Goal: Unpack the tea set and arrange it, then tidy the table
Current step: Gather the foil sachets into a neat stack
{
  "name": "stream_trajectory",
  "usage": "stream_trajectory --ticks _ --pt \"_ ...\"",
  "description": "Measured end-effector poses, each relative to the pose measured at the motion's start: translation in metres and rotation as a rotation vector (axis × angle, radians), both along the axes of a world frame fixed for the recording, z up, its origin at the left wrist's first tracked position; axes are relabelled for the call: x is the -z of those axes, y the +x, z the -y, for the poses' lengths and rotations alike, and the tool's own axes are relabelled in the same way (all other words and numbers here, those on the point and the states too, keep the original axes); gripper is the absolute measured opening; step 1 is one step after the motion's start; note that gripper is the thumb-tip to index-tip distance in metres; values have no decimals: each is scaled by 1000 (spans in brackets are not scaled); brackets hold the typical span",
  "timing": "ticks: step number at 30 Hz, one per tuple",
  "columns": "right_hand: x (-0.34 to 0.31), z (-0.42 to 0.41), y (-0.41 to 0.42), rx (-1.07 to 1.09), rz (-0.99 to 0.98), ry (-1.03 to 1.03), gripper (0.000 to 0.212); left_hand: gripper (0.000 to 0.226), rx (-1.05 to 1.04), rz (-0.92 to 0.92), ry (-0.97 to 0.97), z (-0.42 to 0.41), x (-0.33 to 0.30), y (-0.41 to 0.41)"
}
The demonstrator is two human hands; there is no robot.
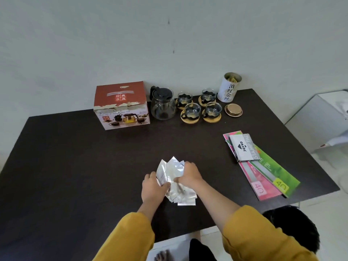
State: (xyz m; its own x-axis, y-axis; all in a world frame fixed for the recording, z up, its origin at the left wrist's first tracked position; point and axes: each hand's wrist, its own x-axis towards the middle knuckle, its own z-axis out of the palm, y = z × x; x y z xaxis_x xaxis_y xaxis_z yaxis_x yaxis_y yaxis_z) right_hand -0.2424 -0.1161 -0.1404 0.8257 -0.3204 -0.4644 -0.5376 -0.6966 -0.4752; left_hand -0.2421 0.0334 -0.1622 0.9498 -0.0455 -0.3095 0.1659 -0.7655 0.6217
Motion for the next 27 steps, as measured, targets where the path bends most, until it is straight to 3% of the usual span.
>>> stream_trajectory --ticks 3,7,11,14,18,22,27 --pt "-1 -3 1 -29 4 -135 64 39 3 11 3 0 2 0" --pt "1 -9 -2 10 35 -97 50 41 11 6 -2 -2 4 1" --pt "2 -4 -6 186 49 146 49 41 20 19 -17 -5 4 3" --pt "1 6 -15 253 80 365 34 39 32 -23 -66 -6 2 7" --pt "-8 20 -37 428 189 649 30 34 44 -137 -312 0 -9 10" --pt "-15 47 -68 576 218 860 34 48 27 -401 -681 27 -28 2" --pt "-11 93 -125 807 322 895 47 45 117 -466 -749 91 -37 -35"
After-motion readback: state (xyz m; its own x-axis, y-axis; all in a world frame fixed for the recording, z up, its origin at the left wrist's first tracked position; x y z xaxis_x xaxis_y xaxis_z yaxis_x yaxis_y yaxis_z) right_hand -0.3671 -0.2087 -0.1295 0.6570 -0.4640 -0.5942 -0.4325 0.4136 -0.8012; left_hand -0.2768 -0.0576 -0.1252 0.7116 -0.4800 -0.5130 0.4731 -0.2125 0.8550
